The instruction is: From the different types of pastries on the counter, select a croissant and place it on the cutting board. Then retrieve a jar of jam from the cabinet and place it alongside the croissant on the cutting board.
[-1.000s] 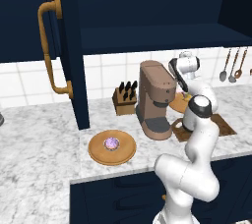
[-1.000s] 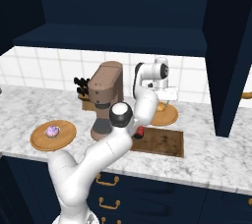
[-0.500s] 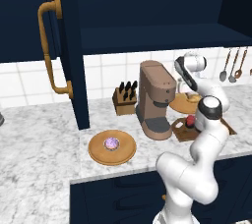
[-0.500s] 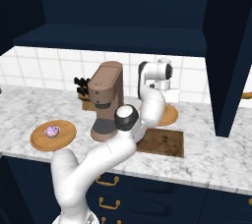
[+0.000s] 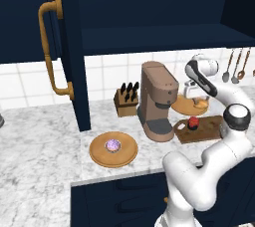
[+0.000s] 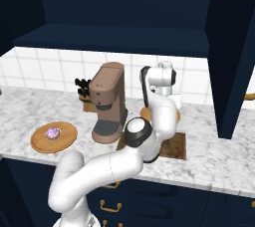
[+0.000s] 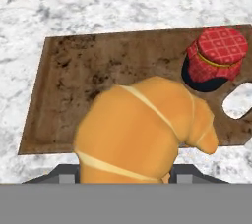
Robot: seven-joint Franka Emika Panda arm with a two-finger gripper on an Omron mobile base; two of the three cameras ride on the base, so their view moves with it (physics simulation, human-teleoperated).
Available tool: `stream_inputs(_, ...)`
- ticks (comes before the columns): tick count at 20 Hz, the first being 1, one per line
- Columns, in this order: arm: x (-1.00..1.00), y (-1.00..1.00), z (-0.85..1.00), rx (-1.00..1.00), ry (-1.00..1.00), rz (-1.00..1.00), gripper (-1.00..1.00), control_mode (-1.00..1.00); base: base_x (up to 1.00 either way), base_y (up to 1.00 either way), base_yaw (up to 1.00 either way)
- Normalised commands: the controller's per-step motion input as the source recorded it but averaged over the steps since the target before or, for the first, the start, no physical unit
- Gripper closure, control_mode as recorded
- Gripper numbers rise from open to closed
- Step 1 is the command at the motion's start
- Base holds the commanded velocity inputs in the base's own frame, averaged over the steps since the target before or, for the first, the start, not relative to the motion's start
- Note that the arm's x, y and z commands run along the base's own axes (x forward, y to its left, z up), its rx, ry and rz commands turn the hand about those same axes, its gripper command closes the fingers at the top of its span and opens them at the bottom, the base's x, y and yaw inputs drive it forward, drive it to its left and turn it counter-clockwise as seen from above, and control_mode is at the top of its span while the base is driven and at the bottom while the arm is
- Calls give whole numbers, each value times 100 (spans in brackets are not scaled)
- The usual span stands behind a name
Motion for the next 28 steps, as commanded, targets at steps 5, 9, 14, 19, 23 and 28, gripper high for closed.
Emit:
stream_inputs(5,-66,-5,0,-4,-13,0,100,-100,0,0,0)
stream_inputs(9,-66,-14,0,-1,-10,0,100,-100,0,0,0)
stream_inputs(14,-33,-3,0,0,-7,0,100,-100,0,0,0)
stream_inputs(19,0,-3,-9,0,-2,0,100,-100,0,0,0)
stream_inputs(23,0,-12,-20,0,-3,0,100,-100,0,0,0)
stream_inputs(28,0,-7,-17,0,-4,1,100,-100,0,0,0)
